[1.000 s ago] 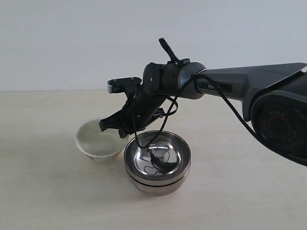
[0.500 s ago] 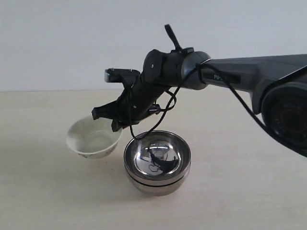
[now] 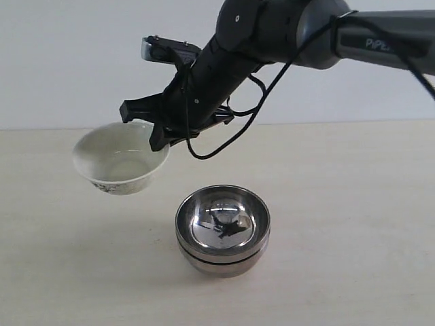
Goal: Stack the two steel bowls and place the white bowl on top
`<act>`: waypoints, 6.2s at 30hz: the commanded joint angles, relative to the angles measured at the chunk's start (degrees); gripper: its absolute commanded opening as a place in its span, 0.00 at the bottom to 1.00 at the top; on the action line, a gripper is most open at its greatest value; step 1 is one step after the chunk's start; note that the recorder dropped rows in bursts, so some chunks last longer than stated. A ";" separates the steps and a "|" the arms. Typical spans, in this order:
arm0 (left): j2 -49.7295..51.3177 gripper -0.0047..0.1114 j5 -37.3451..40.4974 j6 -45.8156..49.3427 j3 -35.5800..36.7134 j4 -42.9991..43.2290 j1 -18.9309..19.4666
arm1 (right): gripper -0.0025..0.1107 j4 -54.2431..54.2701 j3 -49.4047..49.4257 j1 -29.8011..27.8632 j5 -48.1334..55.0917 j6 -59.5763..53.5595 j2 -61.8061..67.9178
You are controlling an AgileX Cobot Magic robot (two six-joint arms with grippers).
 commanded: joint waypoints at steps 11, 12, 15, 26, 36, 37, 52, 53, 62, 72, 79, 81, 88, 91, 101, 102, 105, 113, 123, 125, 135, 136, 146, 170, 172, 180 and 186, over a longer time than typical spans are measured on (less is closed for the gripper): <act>-0.15 0.07 -0.01 -0.05 0.22 0.10 0.15 | 0.02 -0.16 24.90 -5.92 -3.77 -3.08 -18.60; -0.15 0.07 -0.01 -0.05 0.22 0.10 0.15 | 0.02 -0.16 26.15 -6.74 -4.21 -3.20 -19.55; -0.15 0.07 -0.01 -0.05 0.22 0.10 0.15 | 0.02 0.22 29.63 -9.76 -3.49 -4.02 -22.13; -0.15 0.07 -0.01 -0.05 0.22 0.10 0.15 | 0.02 0.16 34.57 -12.14 -8.16 -5.42 -22.12; -0.15 0.07 -0.01 -0.05 0.22 0.10 0.15 | 0.02 1.98 34.57 -12.04 -9.57 -6.42 -18.11; -0.15 0.07 -0.01 -0.05 0.22 0.10 0.15 | 0.02 2.48 34.57 -12.04 -9.72 -6.71 -17.71; -0.15 0.07 -0.01 -0.05 0.22 0.10 0.15 | 0.02 5.26 34.57 -12.04 -10.77 -8.69 -14.42; -0.15 0.07 -0.01 -0.05 0.22 0.10 0.15 | 0.02 5.26 34.57 -12.04 -10.77 -8.79 -13.95; -0.15 0.07 -0.01 -0.05 0.22 0.10 0.15 | 0.02 6.75 34.57 -12.04 -11.77 -9.58 -13.14; -0.15 0.07 -0.01 -0.05 0.22 0.10 0.15 | 0.02 6.90 34.57 -12.04 -11.89 -9.58 -13.14; -0.15 0.07 -0.01 -0.05 0.22 0.10 0.15 | 0.02 6.88 34.57 -12.04 -11.68 -8.50 -13.14; -0.15 0.07 -0.01 -0.05 0.22 0.10 0.15 | 0.07 7.02 34.57 -12.04 -11.27 -8.50 -13.14; -0.15 0.07 -0.01 -0.05 0.22 0.10 0.15 | 0.55 8.46 34.57 -12.04 -10.66 -9.00 -13.14; -0.15 0.07 -0.01 -0.05 0.22 0.10 0.15 | 0.44 7.60 34.57 -12.04 -10.76 -9.58 -13.14; -0.15 0.07 -0.01 -0.05 0.22 0.10 0.15 | 0.02 4.36 34.57 -12.04 -13.17 -9.71 -14.46; -0.15 0.07 -0.01 -0.05 0.22 0.10 0.15 | 0.03 4.36 34.57 -12.04 -13.31 -9.71 -13.96; -0.15 0.07 -0.01 -0.05 0.22 0.10 0.15 | 0.02 4.36 34.57 -12.04 -13.65 -9.71 -12.67; -0.15 0.07 -0.01 -0.05 0.22 0.10 0.15 | 0.02 4.36 34.57 -12.04 -14.36 -9.71 -12.33; -0.15 0.07 -0.01 -0.05 0.22 0.10 0.15 | 0.02 5.38 34.57 -12.04 -15.53 -10.24 -13.73; -0.15 0.07 -0.01 -0.05 0.22 0.10 0.15 | 0.02 5.38 34.57 -12.04 -15.79 -10.24 -14.09; -0.15 0.07 -0.01 -0.05 0.22 0.10 0.15 | 0.02 6.20 43.18 -12.04 -24.15 -10.49 -25.96; -0.15 0.07 -0.01 -0.05 0.22 0.10 0.15 | 0.02 6.30 45.22 -11.96 -25.29 -10.49 -27.70; -0.15 0.07 -0.01 -0.05 0.22 0.10 0.15 | 0.02 6.77 68.83 -11.96 -44.15 -5.22 -56.26; -0.15 0.07 -0.01 -0.05 0.22 0.10 0.15 | 0.02 5.97 78.99 -11.96 -22.78 -4.03 -87.54; -0.15 0.07 -0.01 -0.05 0.22 0.10 0.15 | 0.02 5.44 78.99 -11.61 -22.78 -4.28 -87.54; -0.15 0.07 -0.01 -0.05 0.22 0.10 0.15 | 0.02 3.53 92.90 -9.16 -42.58 -4.31 -95.68; -0.15 0.07 -0.01 -0.05 0.22 0.10 0.15 | 0.02 3.57 104.13 -11.31 -53.88 -3.47 -109.84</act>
